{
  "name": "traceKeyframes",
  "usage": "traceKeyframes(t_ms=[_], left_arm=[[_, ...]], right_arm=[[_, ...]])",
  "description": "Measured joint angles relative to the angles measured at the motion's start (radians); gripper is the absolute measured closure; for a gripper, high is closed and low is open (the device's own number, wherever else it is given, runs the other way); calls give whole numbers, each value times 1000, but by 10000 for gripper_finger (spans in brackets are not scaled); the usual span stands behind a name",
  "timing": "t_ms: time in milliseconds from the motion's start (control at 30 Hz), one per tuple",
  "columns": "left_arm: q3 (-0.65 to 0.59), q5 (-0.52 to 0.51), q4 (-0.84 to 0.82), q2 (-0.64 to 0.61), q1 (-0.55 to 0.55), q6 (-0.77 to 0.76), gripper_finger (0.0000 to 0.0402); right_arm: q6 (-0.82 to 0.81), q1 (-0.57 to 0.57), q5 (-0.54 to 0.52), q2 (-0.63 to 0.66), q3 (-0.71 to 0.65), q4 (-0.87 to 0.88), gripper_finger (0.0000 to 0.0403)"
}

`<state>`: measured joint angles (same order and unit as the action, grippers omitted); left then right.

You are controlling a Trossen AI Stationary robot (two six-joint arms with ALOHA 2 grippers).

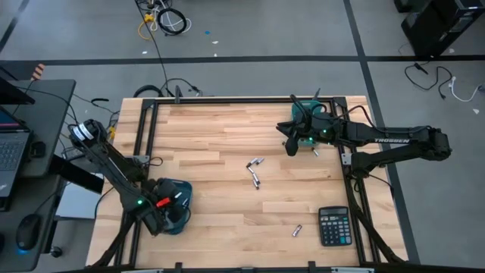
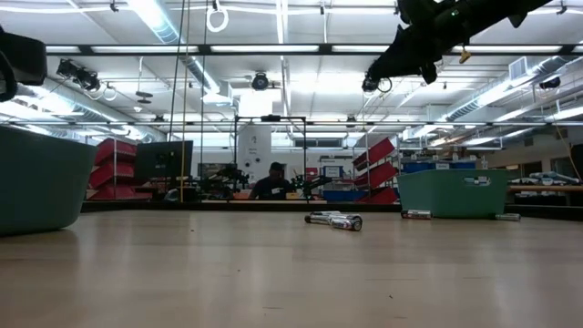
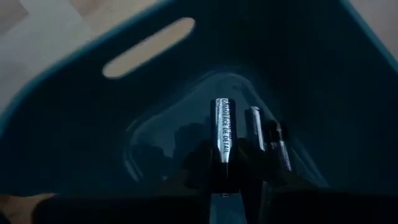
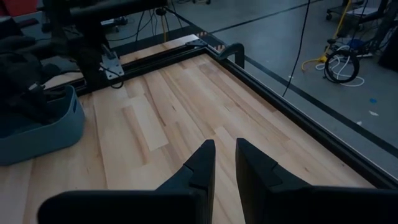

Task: Sort batteries
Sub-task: Put the silver battery into the blue bin

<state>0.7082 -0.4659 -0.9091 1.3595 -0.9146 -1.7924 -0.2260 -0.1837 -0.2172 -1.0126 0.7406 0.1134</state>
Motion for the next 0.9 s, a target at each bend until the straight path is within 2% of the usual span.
traceKeyframes(t_ms=[267, 467, 567, 733, 800, 900], left_arm=[[0, 0, 0, 0, 31, -10, 273], [53, 7, -5, -8, 31, 36, 250], [128, -45, -28, -34, 31, 126, 250], [305, -294, -66, -68, 46, 411, 250], [369, -374, -114, -82, 95, 510, 250], [430, -389, -117, -110, 200, 718, 250]], right_arm=[[0, 0, 1, 0, 0, 0, 353], [-2, 0, 1, 0, 0, 9, 353], [-25, 0, 1, -14, 0, 22, 353], [-40, 0, 1, -93, 12, 25, 353], [-39, 0, 1, -136, 42, 33, 353], [-32, -7, 0, -205, 113, 91, 353]])
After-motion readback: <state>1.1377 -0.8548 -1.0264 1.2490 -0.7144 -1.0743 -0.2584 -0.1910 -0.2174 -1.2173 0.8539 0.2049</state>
